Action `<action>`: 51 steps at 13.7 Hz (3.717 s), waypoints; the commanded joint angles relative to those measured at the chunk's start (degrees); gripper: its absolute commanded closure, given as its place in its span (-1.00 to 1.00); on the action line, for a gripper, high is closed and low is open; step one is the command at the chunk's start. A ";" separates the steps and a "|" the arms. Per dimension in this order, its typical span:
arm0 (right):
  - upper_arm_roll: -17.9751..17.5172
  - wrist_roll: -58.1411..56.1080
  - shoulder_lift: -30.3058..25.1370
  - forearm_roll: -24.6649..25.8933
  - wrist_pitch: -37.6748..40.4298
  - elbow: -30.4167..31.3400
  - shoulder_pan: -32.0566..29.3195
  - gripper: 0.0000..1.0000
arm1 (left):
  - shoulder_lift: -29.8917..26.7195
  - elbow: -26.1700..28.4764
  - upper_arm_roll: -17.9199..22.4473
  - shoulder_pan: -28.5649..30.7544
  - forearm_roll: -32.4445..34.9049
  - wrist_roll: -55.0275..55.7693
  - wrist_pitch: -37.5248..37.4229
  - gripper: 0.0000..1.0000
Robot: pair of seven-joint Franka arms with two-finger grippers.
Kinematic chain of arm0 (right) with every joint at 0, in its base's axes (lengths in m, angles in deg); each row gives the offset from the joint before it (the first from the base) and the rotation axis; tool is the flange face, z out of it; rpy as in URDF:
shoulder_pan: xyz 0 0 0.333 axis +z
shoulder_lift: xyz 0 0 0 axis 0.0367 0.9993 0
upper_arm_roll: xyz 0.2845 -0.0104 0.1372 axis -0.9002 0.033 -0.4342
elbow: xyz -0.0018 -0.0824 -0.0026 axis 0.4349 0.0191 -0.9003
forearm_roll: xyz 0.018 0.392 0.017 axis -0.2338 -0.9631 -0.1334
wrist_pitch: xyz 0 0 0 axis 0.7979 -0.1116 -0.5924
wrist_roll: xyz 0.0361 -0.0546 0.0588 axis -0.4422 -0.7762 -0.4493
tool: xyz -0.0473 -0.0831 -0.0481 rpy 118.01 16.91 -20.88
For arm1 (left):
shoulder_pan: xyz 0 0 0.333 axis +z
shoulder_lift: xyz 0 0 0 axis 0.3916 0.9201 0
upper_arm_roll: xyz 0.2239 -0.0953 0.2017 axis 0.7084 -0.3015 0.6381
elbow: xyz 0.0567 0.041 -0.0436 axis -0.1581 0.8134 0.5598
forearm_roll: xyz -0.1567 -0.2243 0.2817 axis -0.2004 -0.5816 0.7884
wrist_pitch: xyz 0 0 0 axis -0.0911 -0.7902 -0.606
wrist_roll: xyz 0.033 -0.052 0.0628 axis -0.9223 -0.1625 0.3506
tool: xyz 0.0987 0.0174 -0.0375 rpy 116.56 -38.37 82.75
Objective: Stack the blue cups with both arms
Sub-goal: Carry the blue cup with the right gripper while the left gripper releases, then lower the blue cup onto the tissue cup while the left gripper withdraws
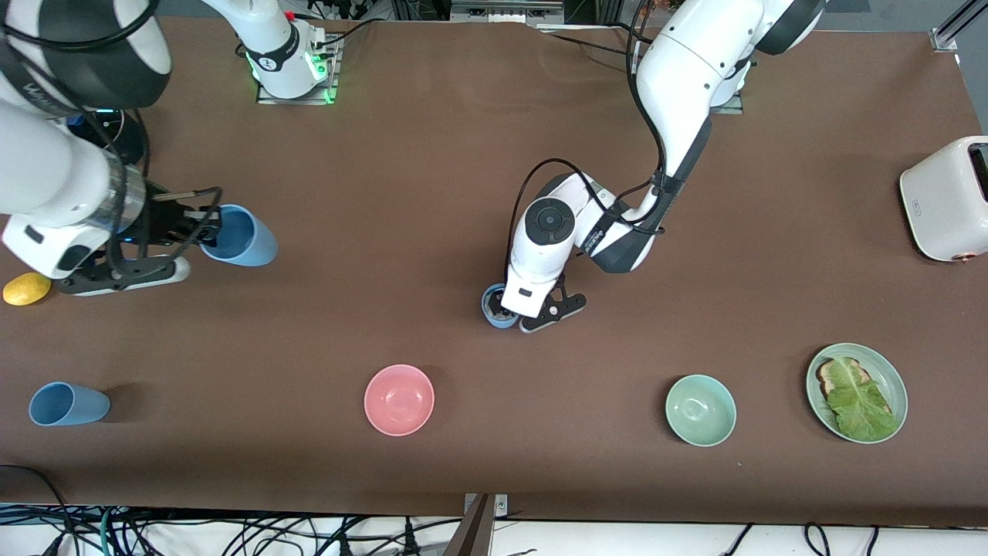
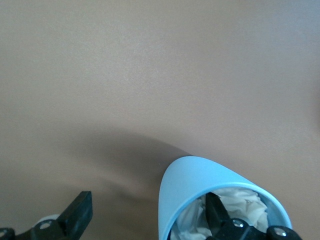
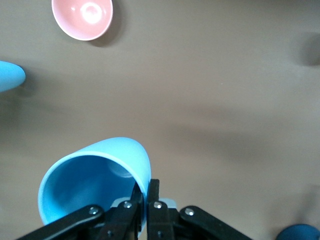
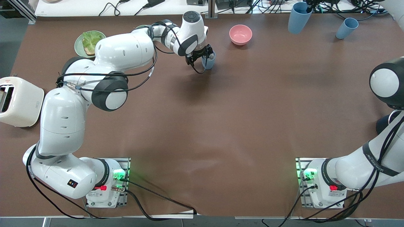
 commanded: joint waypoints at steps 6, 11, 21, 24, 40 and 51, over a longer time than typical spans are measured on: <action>0.22 11.08 0.32 0.04 -3.58 -0.28 5.81 1.00 | -6.48 0.45 -0.13 -0.61 0.72 -0.69 -2.98 -1.00; 0.13 17.85 1.81 -0.13 -6.13 -0.36 10.20 1.00 | -7.45 0.54 -0.22 -0.61 0.72 -0.78 -4.04 -1.00; 0.04 24.54 4.01 -0.13 -10.79 -0.19 14.69 1.00 | -20.80 -0.51 0.57 5.18 -9.39 -19.83 -23.00 -1.00; 0.22 27.96 5.24 -0.13 -13.51 -0.19 16.88 1.00 | -25.01 -1.04 0.66 8.00 -8.43 -25.72 -28.98 -1.00; 1.36 49.94 18.25 3.29 -30.74 -0.54 29.46 1.00 | -35.84 0.10 18.15 18.27 -7.28 -61.93 -36.65 -1.00; 3.03 50.38 20.36 4.00 -32.15 -0.54 31.31 1.00 | -40.40 0.10 18.15 25.83 -13.07 -62.92 -45.24 -1.00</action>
